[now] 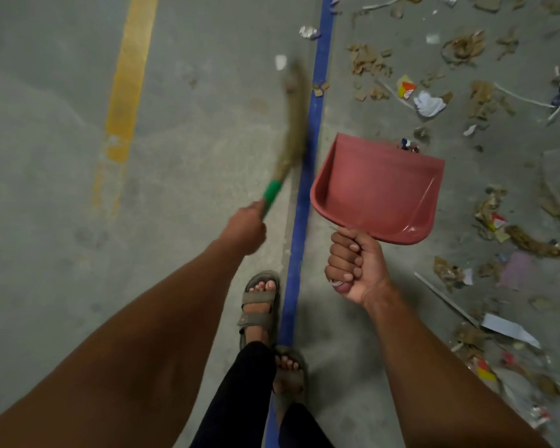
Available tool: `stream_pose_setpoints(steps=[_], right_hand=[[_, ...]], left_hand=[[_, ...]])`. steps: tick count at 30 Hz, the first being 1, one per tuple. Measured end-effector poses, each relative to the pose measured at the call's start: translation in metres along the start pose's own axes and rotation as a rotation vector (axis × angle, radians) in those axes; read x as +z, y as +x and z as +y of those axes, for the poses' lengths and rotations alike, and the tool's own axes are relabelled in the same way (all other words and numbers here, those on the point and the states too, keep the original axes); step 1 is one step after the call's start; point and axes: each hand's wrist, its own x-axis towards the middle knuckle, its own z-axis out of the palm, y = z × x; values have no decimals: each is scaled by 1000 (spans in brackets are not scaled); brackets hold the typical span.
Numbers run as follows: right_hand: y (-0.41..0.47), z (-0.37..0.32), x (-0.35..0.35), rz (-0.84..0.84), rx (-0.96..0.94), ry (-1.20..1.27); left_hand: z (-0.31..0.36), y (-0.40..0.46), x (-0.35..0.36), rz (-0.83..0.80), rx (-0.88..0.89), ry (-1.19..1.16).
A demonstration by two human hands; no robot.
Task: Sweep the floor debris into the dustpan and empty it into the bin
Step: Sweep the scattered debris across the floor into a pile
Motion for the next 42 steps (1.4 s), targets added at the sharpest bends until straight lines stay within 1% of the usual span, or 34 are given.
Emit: stream_pose_setpoints(steps=[3,5,7,9,11,13,17,19,20,22,23,25,28,32,35,37,39,42], right_hand=[[2,-5,1,-10,-17,43],[0,-10,1,-13,-32,57],[-3,-15,2,-10,-57,65],[-9,-21,2,-5,-83,73],[-15,-26,1,-15,-103,89],[-20,-30,0,-24,-120,110],[-31,-34,-8,-6,-172,142],[-39,-33,-16,-10,-193,155],[-42,-33,-21,-13,-198,164],[-51,-30,-32,-17,-210,177],[-57,-28,-38,-13,-216,179],[-67,-23,-49,1,-227,179],[-86,-12,-68,5,-224,189],[-112,1,-83,12,-220,188],[-128,9,-97,16,-231,188],[-136,13,-105,-23,-224,190],[-142,15,-109,-73,-208,188],[-144,15,-109,-128,-197,187]], left_hand=[[35,11,16,-220,344,117],[53,15,22,-304,463,185],[64,15,25,-291,512,191],[63,11,24,-217,525,142],[52,6,23,-90,504,70],[39,1,17,39,432,8],[21,-5,10,219,143,-79],[17,-6,14,236,12,-92],[17,-7,17,218,-57,-96],[22,-10,30,131,-164,-59],[27,-14,39,75,-184,-18],[42,-25,60,-27,-125,61],[72,-51,98,-129,31,117],[112,-69,127,-249,293,228],[132,-70,128,-319,483,237],[137,-71,119,-300,583,229],[134,-69,105,-223,620,189],[119,-64,84,-39,534,88]])
